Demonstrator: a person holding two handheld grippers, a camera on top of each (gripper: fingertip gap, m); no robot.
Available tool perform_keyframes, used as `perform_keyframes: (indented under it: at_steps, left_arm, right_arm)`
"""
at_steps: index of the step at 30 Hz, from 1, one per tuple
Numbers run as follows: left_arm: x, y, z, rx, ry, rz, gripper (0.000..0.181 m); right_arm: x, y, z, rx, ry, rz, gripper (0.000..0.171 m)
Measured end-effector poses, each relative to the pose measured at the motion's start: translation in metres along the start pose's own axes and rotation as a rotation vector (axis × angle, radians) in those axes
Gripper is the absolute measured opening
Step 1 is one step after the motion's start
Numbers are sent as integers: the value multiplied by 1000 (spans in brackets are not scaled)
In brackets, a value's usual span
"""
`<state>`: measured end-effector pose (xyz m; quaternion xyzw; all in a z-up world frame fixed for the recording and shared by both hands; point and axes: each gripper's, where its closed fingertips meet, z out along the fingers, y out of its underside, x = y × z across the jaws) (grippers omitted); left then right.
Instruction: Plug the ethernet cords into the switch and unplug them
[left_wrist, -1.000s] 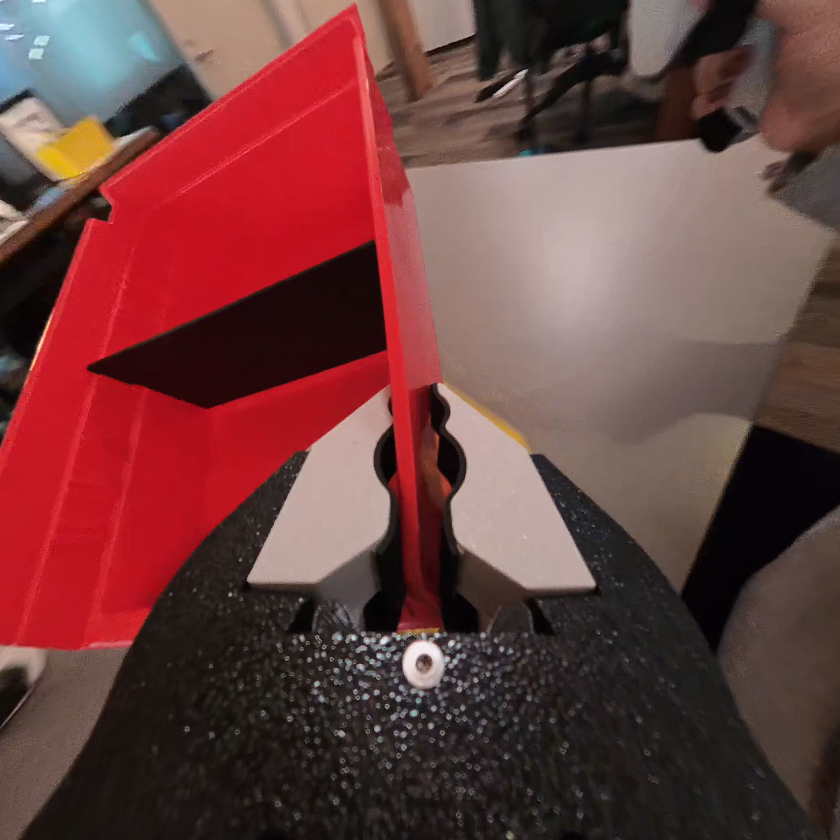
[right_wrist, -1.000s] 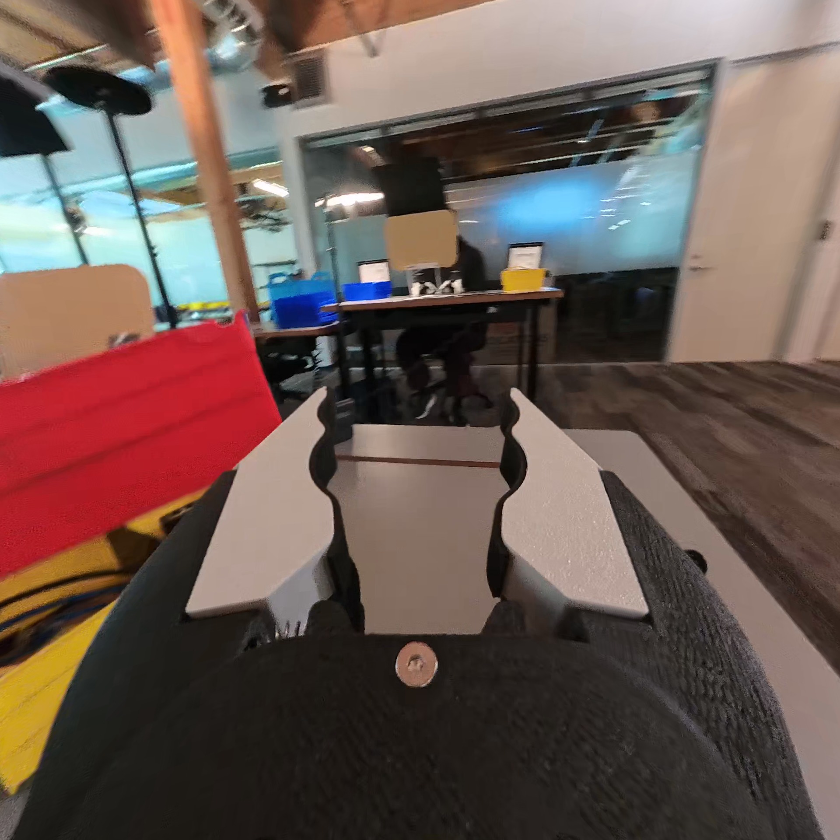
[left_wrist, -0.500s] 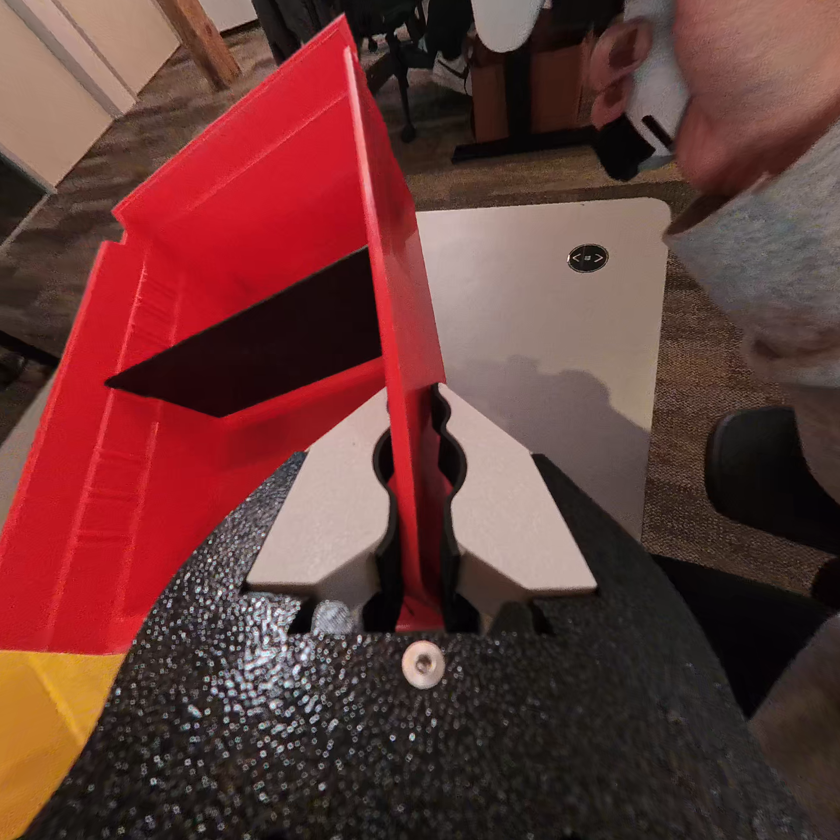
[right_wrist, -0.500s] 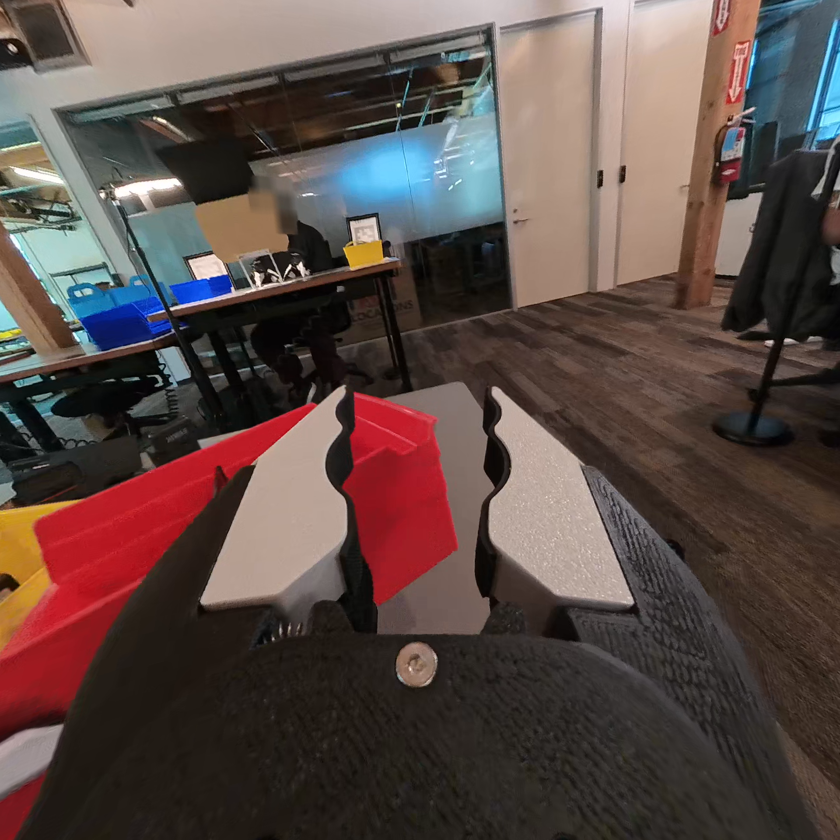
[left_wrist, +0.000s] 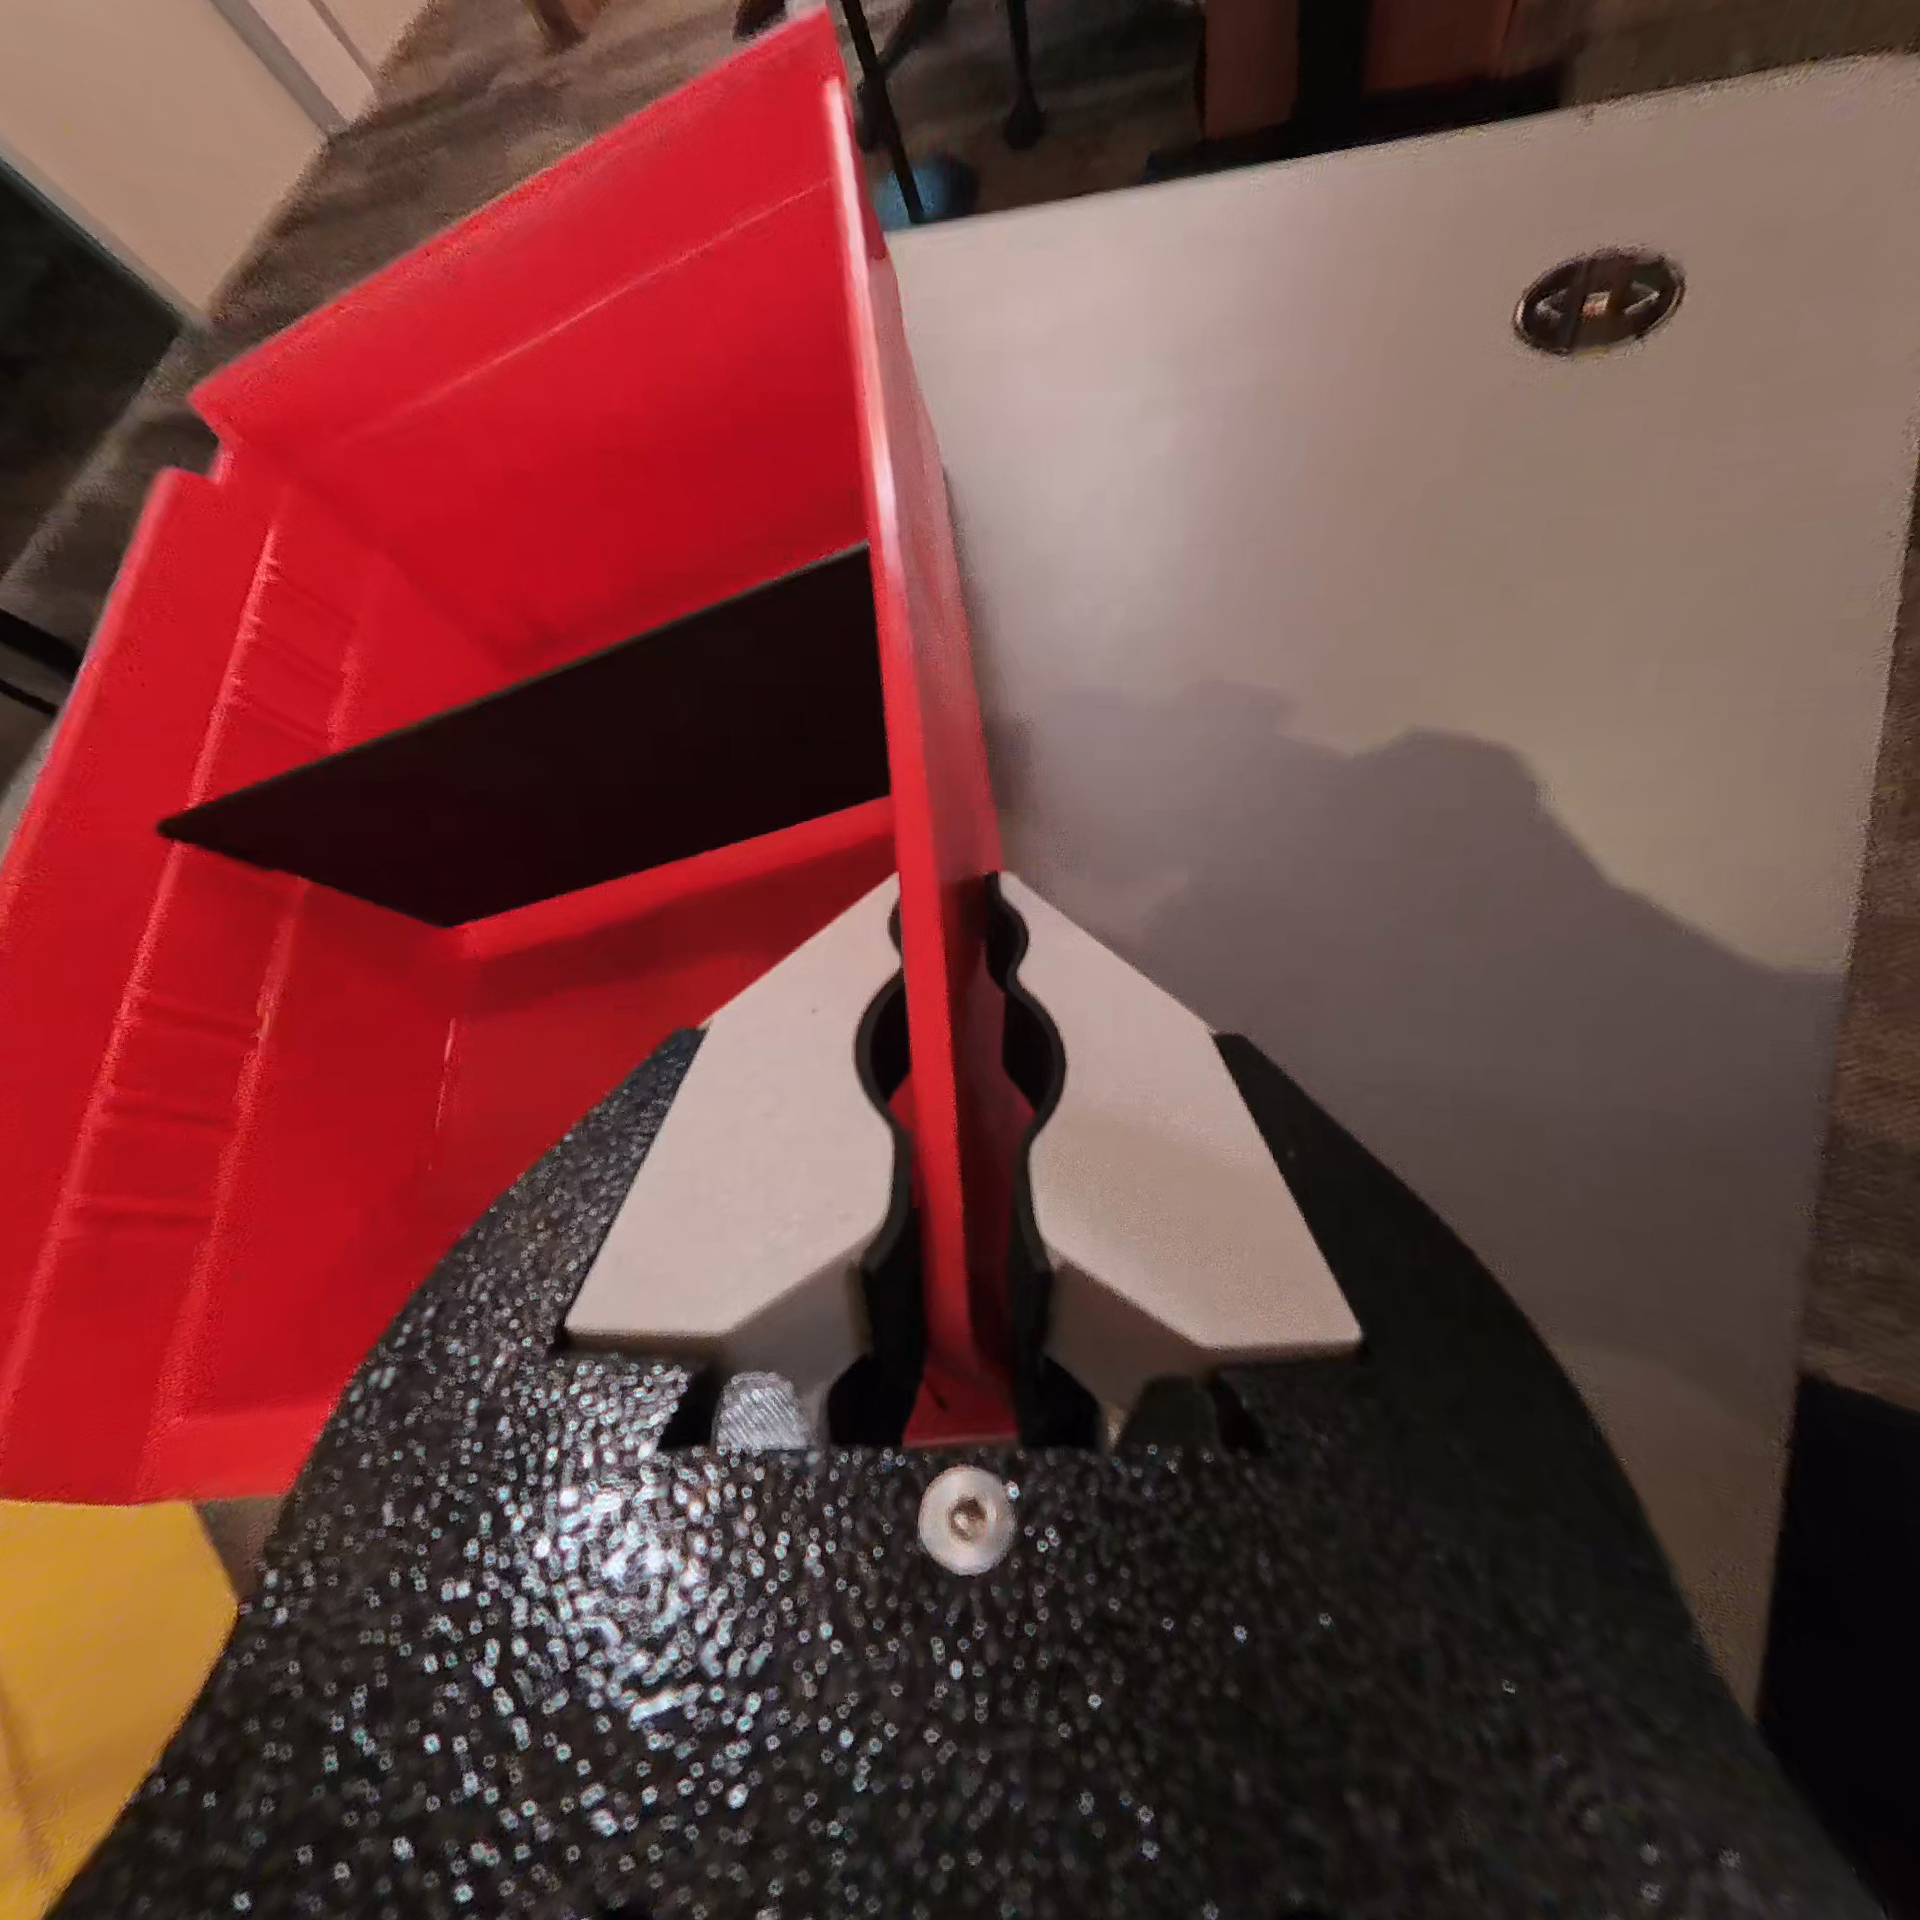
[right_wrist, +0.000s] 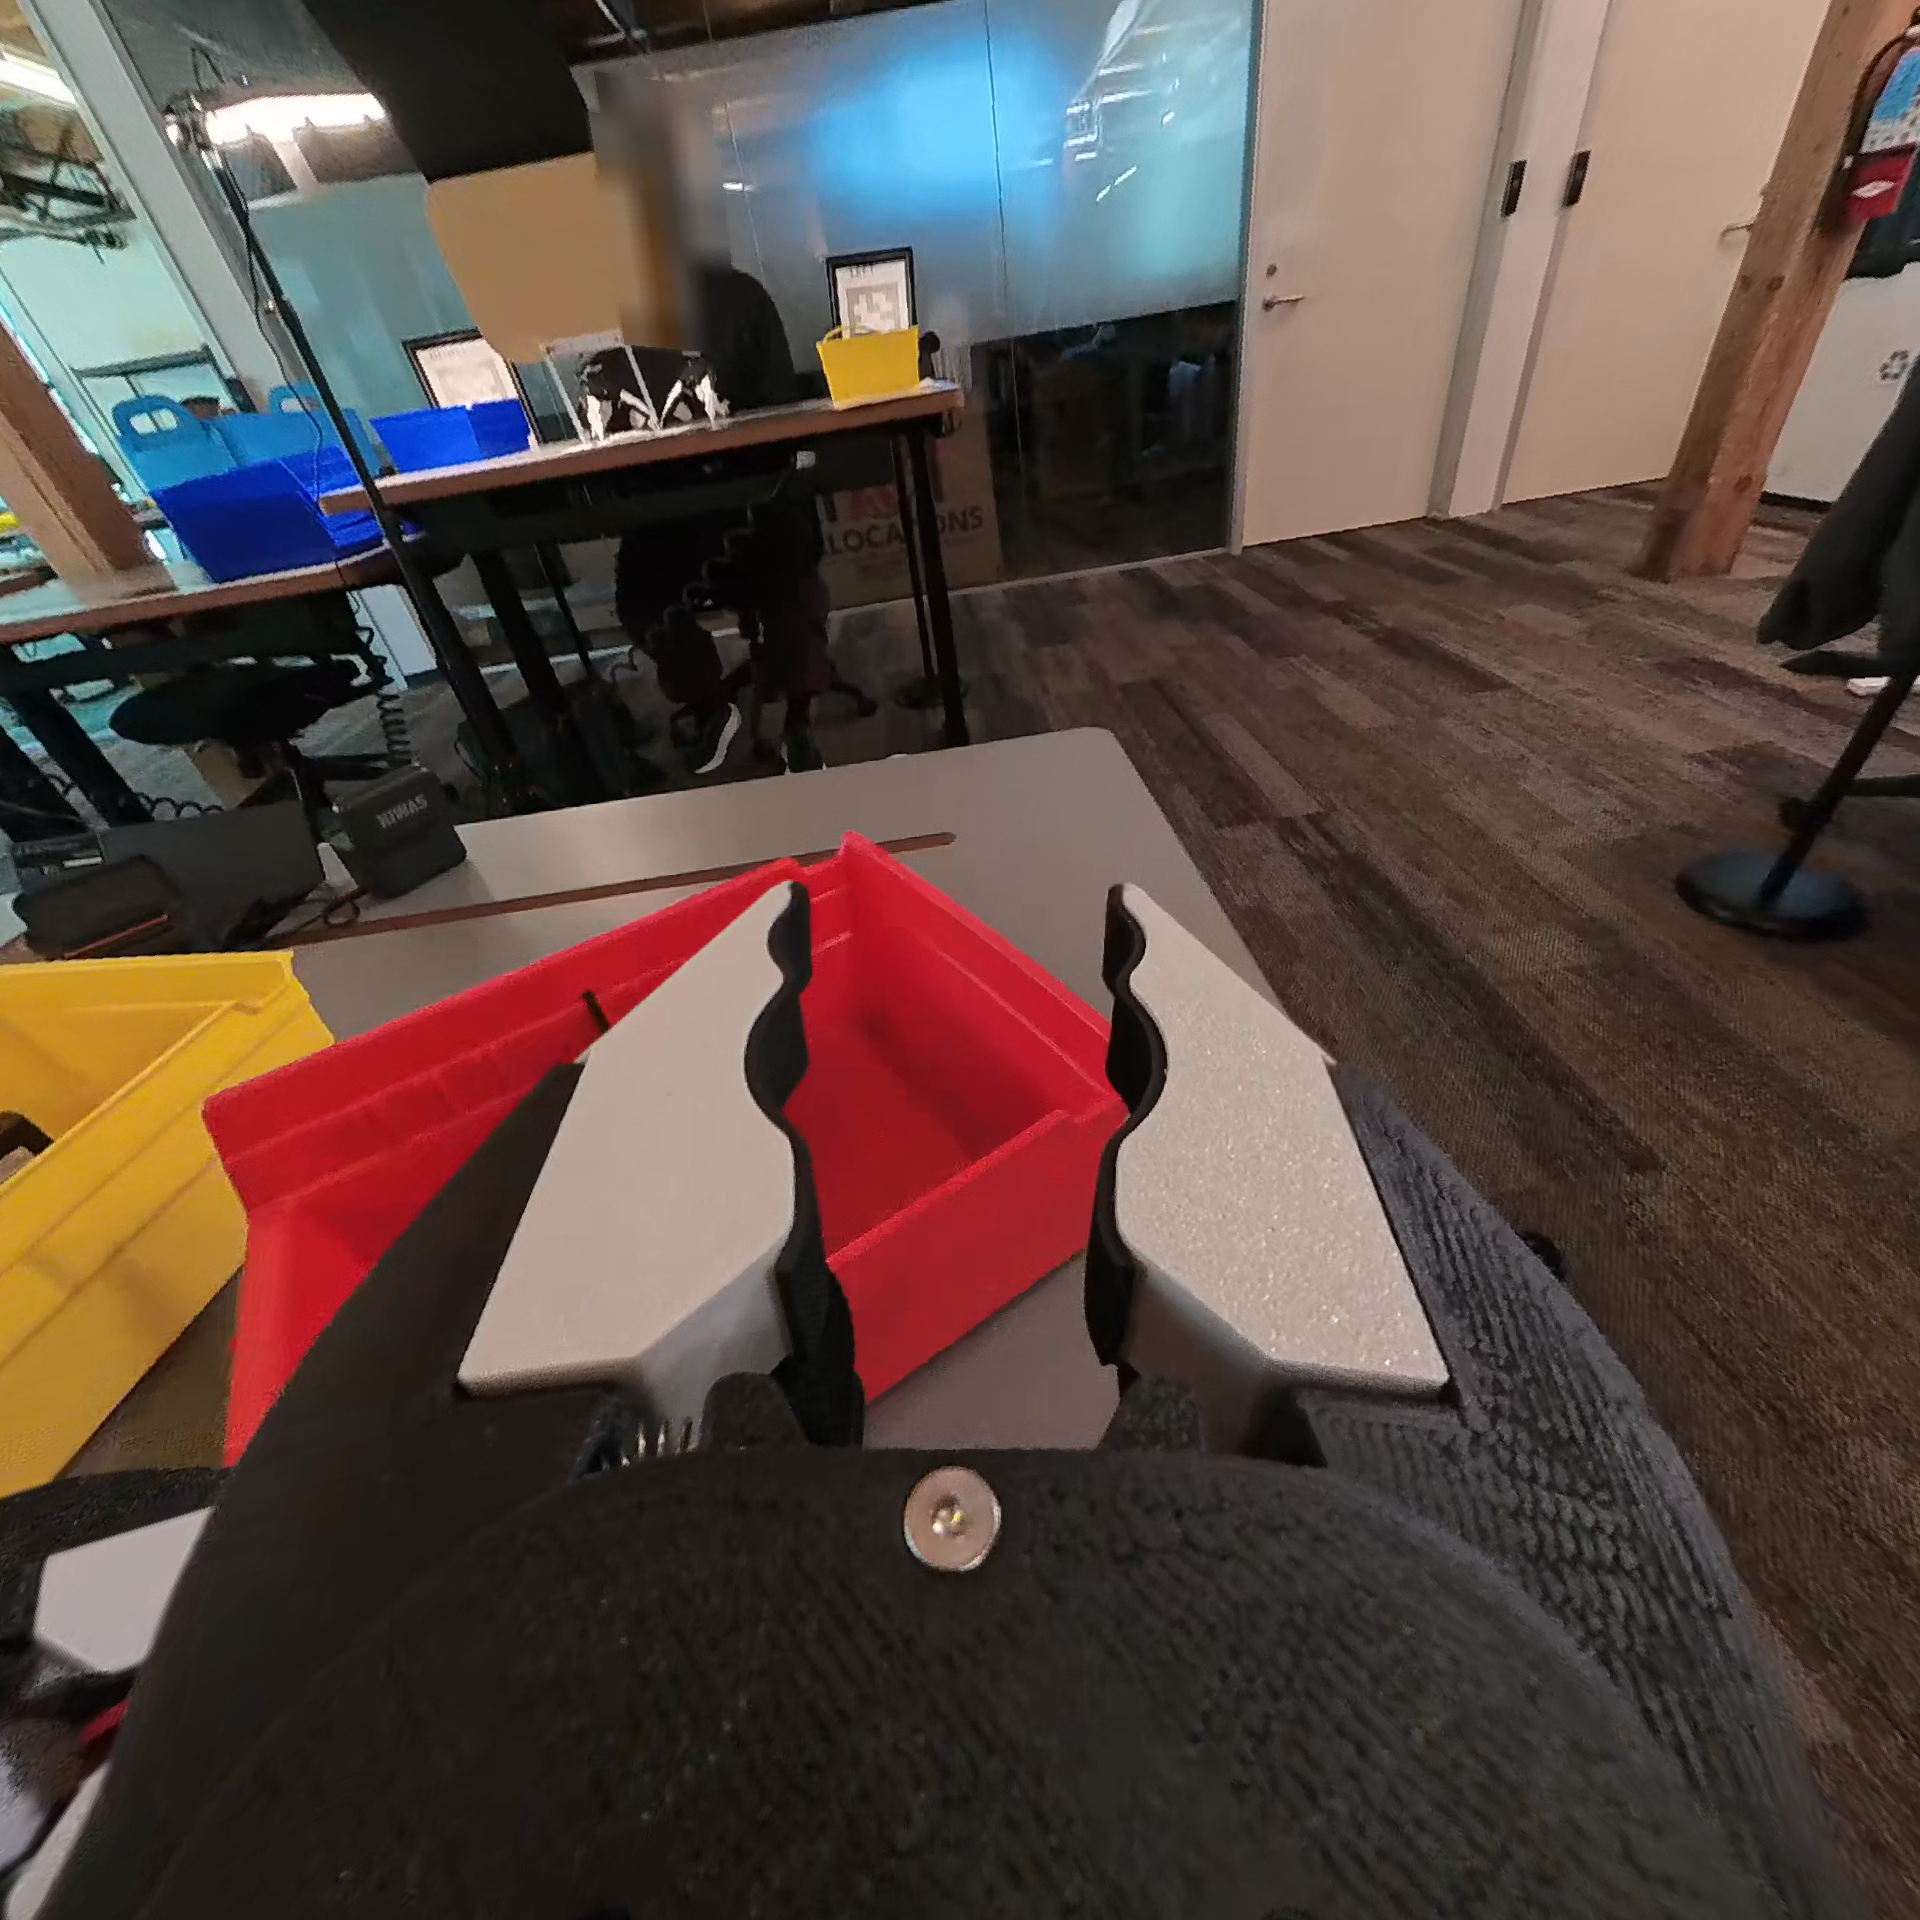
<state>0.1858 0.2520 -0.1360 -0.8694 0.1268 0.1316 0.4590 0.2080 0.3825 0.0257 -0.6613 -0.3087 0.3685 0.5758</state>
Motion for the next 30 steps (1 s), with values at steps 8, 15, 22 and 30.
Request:
perform_keyframes:
  at_steps: [8, 15, 22, 30]
  left_arm:
    - [-10, -16, -53, 169, -5, -52, 76]
    - [-146, 10, -204, 320, -465, -233, 80]
    - [-265, 201, -304, -75, -812, -597, 92]
    - [-240, 268, -276, -220, -579, -805, 75]
  right_arm:
    - [-18, 15, 8, -95, -16, -64, 63]
    - [-49, 59, 15, -406, -64, -13, 115]
    - [-76, 125, 4, -768, -108, -143, 137]
    - [-62, 154, -14, -970, -58, -297, 136]
